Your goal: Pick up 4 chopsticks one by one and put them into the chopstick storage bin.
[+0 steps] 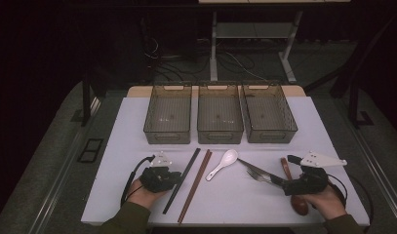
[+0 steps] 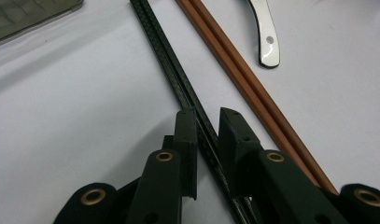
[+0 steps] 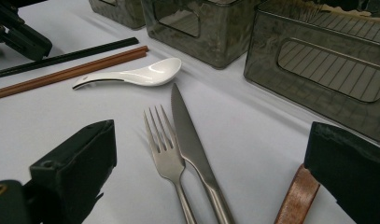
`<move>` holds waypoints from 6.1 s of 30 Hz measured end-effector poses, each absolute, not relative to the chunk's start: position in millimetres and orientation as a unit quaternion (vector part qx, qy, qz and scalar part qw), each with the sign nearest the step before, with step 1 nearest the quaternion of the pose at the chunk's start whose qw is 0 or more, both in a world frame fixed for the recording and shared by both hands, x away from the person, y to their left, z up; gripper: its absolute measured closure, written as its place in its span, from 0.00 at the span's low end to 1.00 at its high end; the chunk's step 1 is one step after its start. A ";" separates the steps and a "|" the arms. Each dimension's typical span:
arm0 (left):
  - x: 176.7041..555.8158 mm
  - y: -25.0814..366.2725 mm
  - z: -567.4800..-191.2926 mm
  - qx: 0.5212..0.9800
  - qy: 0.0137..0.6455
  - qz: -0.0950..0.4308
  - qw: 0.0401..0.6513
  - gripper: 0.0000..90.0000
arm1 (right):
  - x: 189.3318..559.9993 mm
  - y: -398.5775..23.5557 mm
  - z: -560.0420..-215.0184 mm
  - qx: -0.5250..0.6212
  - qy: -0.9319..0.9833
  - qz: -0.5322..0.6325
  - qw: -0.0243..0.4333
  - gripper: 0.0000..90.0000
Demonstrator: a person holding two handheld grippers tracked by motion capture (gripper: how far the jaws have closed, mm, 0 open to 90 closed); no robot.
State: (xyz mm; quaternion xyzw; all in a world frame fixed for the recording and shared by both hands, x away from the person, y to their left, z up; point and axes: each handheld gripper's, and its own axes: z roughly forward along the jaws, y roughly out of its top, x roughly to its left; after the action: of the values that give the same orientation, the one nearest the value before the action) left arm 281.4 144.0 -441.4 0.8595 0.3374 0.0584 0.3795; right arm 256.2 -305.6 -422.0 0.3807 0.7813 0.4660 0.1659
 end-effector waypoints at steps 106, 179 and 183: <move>294.5 146.6 -418.0 0.866 0.319 0.068 0.380 0.95 | 258.0 -306.2 -429.5 0.372 0.784 0.478 0.139 0.03; 380.0 138.6 -356.6 0.825 0.348 0.080 0.437 0.95 | 256.2 -307.1 -426.9 0.377 0.775 0.485 0.151 0.03; 386.7 137.3 -352.2 0.825 0.350 0.085 0.437 0.95 | 257.0 -307.8 -427.2 0.380 0.772 0.487 0.148 0.03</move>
State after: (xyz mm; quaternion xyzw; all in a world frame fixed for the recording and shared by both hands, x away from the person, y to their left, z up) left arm 386.7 137.3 -352.2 0.8246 0.3495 0.0854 0.4365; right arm 257.0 -307.8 -427.2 0.3802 0.7724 0.4868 0.1476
